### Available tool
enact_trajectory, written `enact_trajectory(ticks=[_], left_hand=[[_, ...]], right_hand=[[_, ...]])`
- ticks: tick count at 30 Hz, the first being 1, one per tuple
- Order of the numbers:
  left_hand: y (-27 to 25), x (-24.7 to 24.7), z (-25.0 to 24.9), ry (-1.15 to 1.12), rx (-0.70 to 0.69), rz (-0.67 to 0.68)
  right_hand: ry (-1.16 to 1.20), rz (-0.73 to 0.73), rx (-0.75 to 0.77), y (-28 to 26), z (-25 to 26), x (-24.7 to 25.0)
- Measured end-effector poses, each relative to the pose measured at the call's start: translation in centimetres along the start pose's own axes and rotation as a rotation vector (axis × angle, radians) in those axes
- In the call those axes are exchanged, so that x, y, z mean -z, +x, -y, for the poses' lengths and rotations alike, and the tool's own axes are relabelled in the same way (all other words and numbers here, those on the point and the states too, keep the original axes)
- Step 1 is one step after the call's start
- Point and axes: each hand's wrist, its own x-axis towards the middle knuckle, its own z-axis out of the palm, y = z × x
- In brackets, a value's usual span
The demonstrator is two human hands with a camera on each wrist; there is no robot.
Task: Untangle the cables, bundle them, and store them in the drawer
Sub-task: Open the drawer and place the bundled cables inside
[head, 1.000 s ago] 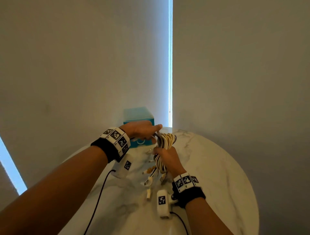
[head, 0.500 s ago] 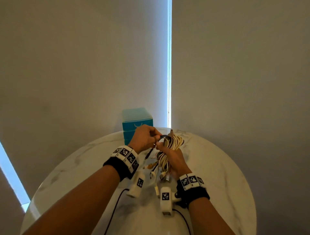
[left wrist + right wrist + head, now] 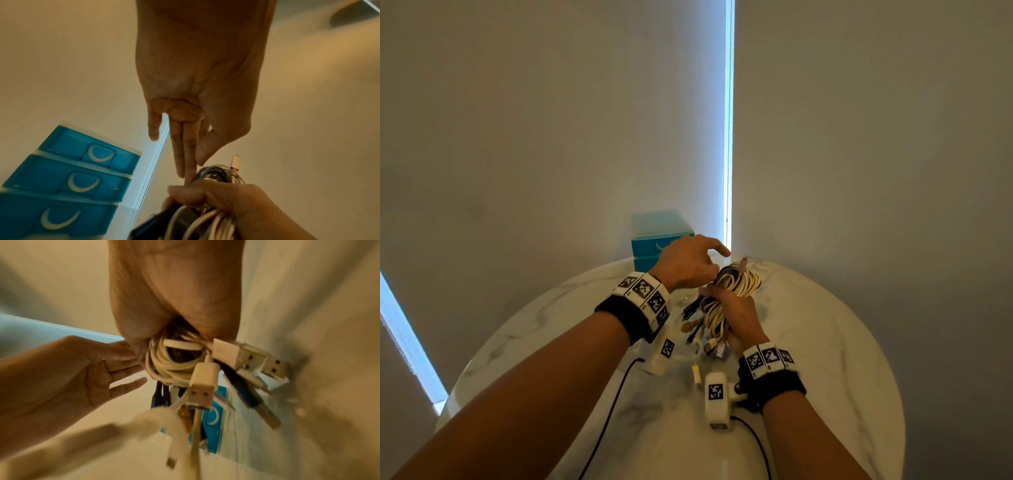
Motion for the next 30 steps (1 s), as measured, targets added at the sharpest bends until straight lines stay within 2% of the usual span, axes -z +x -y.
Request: enact_trajectory(ticks=[3, 6, 8, 9, 14, 20, 26, 30], left_hand=[[-0.7, -0.7, 0.2, -0.118, -0.020, 0.083], [-1.9, -1.6, 1.1, -0.066, 0.145, 0.371], [-2.5, -2.4, 1.9, -0.139, 0.262, 0.579], [-2.8, -2.7, 2.1, -0.202, 0.296, 0.631], [-3.5, -2.8, 2.5, -0.452, 0.376, 0.616], [-3.1, -1.4, 1.8, -0.348, 0.355, 0.495], [-3.7, -3.0, 0.5, -0.388, 0.468, 0.476], [-3.6, -4.0, 1.0, -0.570, 0.516, 0.493]], right_hand=[[0.194, -0.106, 0.007, 0.2, 0.2, 0.7], [0.380, -0.085, -0.025, 0.6, 0.1, 1.5], [0.453, -0.081, -0.032, 0.8, 0.0, 1.8], [0.481, -0.082, -0.029, 0.9, 0.1, 1.8], [0.478, -0.142, 0.003, 1.4, 0.3, 2.2], [0.294, -0.267, 0.118, 1.9, -0.3, 1.8], [0.455, -0.273, 0.065, 1.7, -0.3, 1.7], [0.489, -0.272, 0.076, 1.6, 0.2, 2.0]])
